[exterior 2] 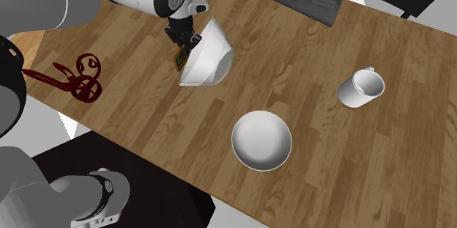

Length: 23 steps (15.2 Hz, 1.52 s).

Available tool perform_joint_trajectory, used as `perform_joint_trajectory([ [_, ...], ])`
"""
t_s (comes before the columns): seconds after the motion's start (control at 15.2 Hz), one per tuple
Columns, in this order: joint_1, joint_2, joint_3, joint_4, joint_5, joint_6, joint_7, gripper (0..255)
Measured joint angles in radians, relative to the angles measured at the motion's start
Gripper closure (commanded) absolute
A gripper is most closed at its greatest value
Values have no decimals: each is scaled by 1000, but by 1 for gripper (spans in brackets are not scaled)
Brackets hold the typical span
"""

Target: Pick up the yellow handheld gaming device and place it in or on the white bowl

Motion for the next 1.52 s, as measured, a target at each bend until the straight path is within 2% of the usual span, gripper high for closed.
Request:
perform_joint_trajectory([
  [0.53, -5, -38, 6, 16, 17, -53, -11, 255],
  [1.52, -13, -131, 15, 113, 56, -235, -40, 255],
])
